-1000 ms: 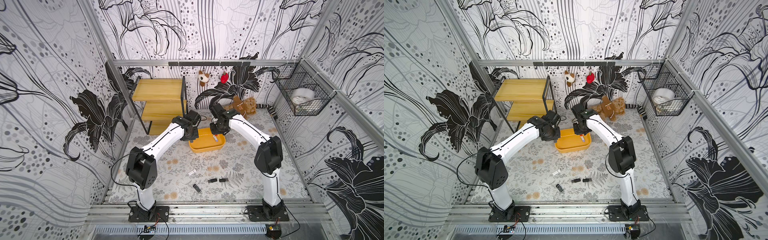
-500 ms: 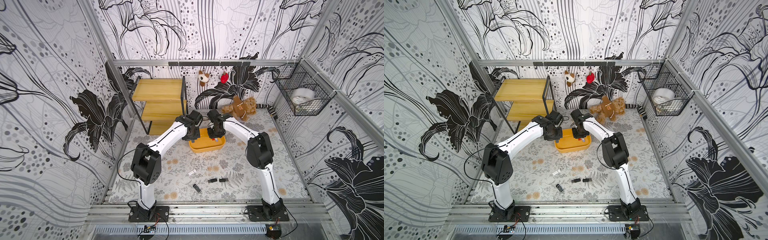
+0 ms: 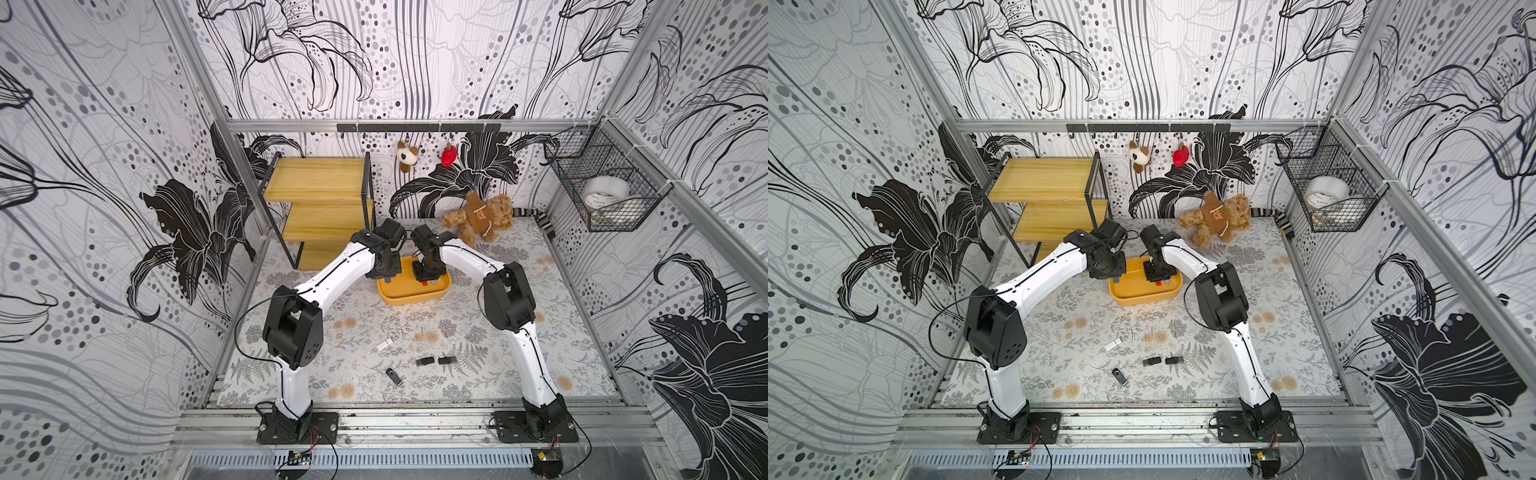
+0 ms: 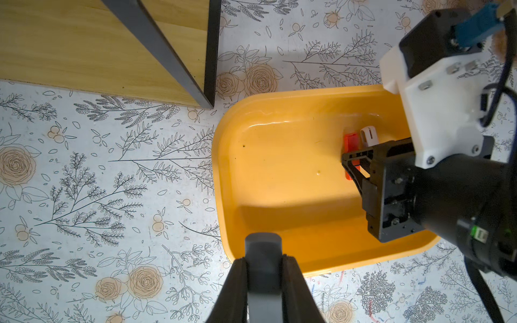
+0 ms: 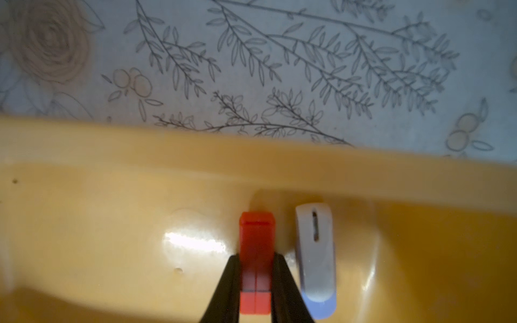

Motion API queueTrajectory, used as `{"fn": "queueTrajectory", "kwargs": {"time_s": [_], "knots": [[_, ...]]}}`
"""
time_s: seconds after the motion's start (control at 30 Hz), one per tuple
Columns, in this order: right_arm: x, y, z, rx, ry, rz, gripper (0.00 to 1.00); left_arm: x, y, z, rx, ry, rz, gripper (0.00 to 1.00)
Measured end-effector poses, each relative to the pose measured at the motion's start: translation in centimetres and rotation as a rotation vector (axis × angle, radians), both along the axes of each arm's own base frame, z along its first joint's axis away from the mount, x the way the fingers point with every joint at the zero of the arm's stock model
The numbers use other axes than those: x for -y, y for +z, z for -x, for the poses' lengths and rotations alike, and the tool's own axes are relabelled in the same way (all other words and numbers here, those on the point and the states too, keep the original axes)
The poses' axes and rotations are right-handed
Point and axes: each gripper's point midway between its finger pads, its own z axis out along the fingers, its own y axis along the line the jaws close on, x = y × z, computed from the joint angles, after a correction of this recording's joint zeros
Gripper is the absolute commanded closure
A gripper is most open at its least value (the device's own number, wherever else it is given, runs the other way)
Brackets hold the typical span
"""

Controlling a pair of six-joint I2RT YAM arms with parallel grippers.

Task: Put the usb flash drive into the storage box
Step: Place the USB flash in the storage box.

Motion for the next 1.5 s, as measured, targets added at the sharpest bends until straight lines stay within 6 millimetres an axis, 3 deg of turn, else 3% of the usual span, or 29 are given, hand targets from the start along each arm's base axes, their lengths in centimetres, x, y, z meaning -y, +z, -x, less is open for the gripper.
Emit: {"fn": "queueTrajectory", "kwargs": {"time_s": [0.2, 0.37, 0.43, 0.77, 0.9, 1.07, 1.23, 1.4, 1.5], "knots": [[0.2, 0.0, -0.7, 0.022, -0.005, 0.02, 1.0, 0.9, -0.5, -0.3, -0.003, -0.014, 0.001, 1.0], [0.3, 0.0, -0.7, 0.026, 0.001, 0.03, 0.66, 1.9, -1.3, -0.4, -0.012, -0.031, 0.001, 1.0], [0.4, 0.0, -0.7, 0.025, 0.006, 0.034, 0.58, 2.0, -1.6, -0.4, -0.018, -0.033, 0.002, 1.0], [0.4, 0.3, -0.8, 0.035, 0.008, 0.035, 0.54, 2.4, -2.3, -0.6, -0.026, -0.041, -0.003, 1.0], [0.3, 2.9, -1.0, 0.079, 0.003, 0.01, 0.55, 2.4, -1.7, -0.8, -0.014, -0.041, 0.003, 1.0], [1.0, 9.4, -1.5, 0.199, -0.019, -0.017, 0.55, 2.4, -1.5, -0.8, -0.01, -0.043, 0.003, 1.0], [4.3, 14.7, -1.8, 0.291, -0.1, -0.034, 0.55, 2.6, -1.4, -1.0, 0.0, -0.045, 0.011, 1.0], [10.2, 16.3, -1.2, 0.303, -0.217, -0.015, 0.55, 3.5, -1.3, -1.9, 0.032, -0.055, 0.043, 1.0], [13.0, 16.4, -0.5, 0.296, -0.276, -0.001, 0.56, 4.2, -2.7, -2.7, 0.031, -0.063, 0.046, 1.0]]}}
